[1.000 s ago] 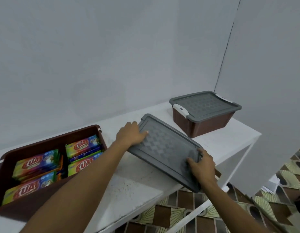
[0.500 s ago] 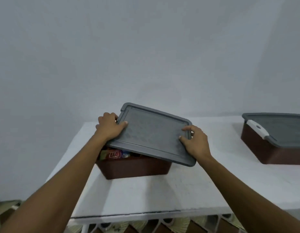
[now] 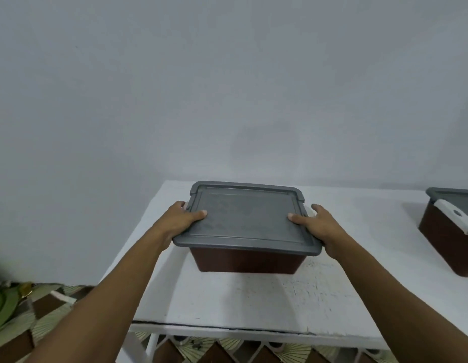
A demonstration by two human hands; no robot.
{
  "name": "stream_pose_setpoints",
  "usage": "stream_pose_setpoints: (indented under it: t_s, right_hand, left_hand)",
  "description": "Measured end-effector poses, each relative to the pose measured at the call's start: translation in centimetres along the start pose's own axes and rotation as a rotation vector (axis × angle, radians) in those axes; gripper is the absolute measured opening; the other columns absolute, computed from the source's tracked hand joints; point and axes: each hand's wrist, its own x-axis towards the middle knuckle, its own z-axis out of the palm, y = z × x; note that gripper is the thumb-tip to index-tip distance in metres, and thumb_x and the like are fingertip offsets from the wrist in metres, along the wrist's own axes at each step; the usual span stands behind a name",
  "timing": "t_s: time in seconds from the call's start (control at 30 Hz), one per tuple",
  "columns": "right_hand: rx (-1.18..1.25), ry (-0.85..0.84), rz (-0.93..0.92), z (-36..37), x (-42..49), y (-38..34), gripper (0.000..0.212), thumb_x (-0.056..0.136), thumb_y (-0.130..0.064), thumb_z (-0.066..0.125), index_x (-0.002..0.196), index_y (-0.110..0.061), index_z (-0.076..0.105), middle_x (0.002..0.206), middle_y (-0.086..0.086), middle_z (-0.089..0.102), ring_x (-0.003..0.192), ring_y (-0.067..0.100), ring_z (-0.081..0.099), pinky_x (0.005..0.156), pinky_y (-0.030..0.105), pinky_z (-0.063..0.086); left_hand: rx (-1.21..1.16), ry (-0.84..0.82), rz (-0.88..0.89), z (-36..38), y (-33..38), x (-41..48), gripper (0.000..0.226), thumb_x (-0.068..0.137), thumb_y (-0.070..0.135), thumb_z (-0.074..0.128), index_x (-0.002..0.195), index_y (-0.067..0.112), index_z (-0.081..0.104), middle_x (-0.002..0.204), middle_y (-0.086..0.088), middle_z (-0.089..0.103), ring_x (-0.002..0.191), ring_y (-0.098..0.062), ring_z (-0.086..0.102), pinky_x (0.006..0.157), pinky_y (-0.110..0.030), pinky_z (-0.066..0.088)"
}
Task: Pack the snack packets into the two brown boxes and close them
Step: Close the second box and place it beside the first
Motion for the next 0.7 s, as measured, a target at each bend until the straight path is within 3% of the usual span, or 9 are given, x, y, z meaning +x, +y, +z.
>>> stream_pose_setpoints:
  t_s: [0.2, 0.3, 0.4, 0.57, 0.7]
  right_hand:
    - [0.066, 0.021, 0.043, -1.2, 0.4, 0.8, 0.068, 0.076, -0.039, 0.079, 0.130, -0.006, 0.053, 0.113, 0.011, 0.065, 0.096, 0.029, 0.065, 0.077, 0.042, 0.058]
    - [0.108, -0.005, 0.061, -0.8, 0.6, 0.4, 0.061, 0.076, -0.037, 0.080, 0.121, -0.006, 0.052, 0.109, 0.012, 0.065, 0.096, 0.030, 0.065, 0.082, 0.045, 0.057]
    - [0.071, -0.005, 0.059, -0.3, 0.8, -0.5, 0.055, 0.078, -0.035, 0.079, 0.111, -0.009, 0.043, 0.105, 0.009, 0.058, 0.090, 0.026, 0.061, 0.070, 0.037, 0.053]
    - [0.077, -0.006, 0.055, -0.4, 1.7, -0.7, 0.051, 0.082, -0.032, 0.077, 0.110, -0.016, 0.037, 0.097, 0.004, 0.053, 0.079, 0.017, 0.056, 0.057, 0.030, 0.046]
    - [0.054, 0.059, 0.044, -1.0, 2.6, -1.0, 0.049, 0.082, -0.032, 0.077, 0.111, -0.014, 0.042, 0.107, 0.009, 0.054, 0.083, 0.021, 0.058, 0.060, 0.031, 0.047]
  left_hand:
    - [-0.074, 0.072, 0.005, 1.3, 0.2, 0.6, 0.079, 0.076, 0.039, 0.080, 0.135, 0.009, 0.038, 0.125, -0.007, 0.053, 0.099, -0.022, 0.059, 0.066, -0.031, 0.048]
    - [-0.225, 0.018, -0.036, 0.7, -0.5, 1.2, 0.054, 0.086, 0.028, 0.069, 0.132, 0.012, 0.043, 0.121, -0.008, 0.059, 0.096, -0.023, 0.063, 0.073, -0.035, 0.052]
    - [-0.316, -0.027, -0.056, 0.2, -0.9, 1.8, 0.041, 0.091, 0.016, 0.060, 0.130, 0.012, 0.046, 0.114, -0.012, 0.063, 0.090, -0.025, 0.064, 0.068, -0.034, 0.052]
    - [-0.352, 0.024, -0.006, 1.1, -0.8, 3.2, 0.043, 0.091, 0.009, 0.058, 0.132, 0.014, 0.046, 0.123, -0.012, 0.058, 0.096, -0.028, 0.063, 0.071, -0.036, 0.054]
    - [-0.255, 0.040, 0.082, 2.6, 0.8, 4.3, 0.047, 0.095, 0.009, 0.054, 0.138, 0.020, 0.041, 0.119, -0.009, 0.055, 0.095, -0.024, 0.059, 0.067, -0.031, 0.050]
